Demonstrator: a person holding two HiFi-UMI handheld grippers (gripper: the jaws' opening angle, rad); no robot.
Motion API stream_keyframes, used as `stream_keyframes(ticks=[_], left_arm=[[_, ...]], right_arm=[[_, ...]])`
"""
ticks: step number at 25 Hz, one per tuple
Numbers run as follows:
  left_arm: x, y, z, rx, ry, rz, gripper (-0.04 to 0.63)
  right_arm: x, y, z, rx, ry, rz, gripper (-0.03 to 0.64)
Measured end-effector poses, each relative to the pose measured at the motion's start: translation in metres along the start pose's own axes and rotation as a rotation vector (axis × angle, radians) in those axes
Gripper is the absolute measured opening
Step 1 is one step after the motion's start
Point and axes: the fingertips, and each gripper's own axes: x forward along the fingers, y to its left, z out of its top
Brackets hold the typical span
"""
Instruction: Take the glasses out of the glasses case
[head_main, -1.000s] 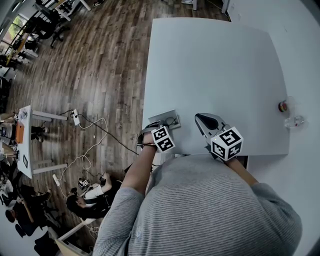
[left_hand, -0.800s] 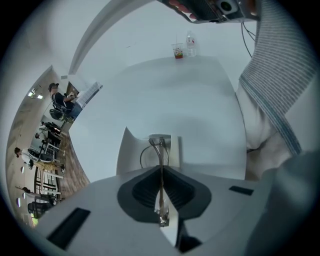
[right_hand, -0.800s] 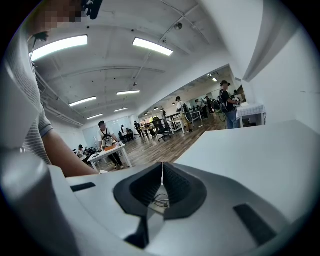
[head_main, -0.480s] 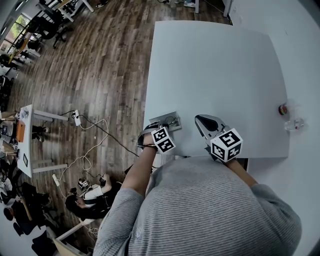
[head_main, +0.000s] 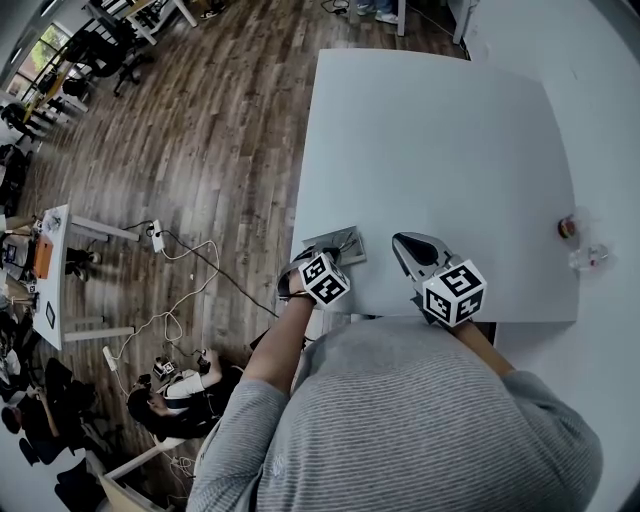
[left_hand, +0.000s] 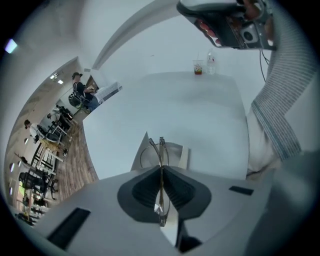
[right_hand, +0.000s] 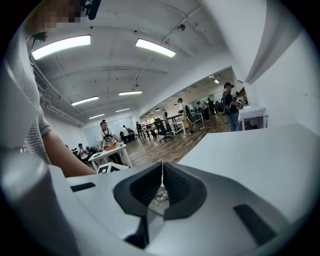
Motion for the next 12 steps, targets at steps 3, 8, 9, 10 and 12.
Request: stream_keyframes(ticks=[3,8,9,10,12], left_arm=[[-0.007,0.006,0.003,-0.087,-0.046,0.002,0.025],[-0.017,0.008,0.006,-0.155,-0.099,0.006,0.025],[-0.018,0.008,0.008,-0.158,-0.107,0.007,0.025],[-0.020,0.008,0.010,-0.160,-0.115,0.008,0.025],[-0.023,0.007,0.012,-0.159,-0.132,0.010,0.025]], right_arm=[[0.000,0.004,0.002,-0.006,-0.003,0.003,0.015],[0.000,0.011,0.004,-0.018,-0.005,0.011,0.015],[0.000,0.011,0.004,-0.020,-0.006,0.012,0.015],[0.000,0.012,0.005,-0.023,-0.005,0.014,0.015],[0.000,0.014,0.007,-0.027,-0.006,0.016,0.015]])
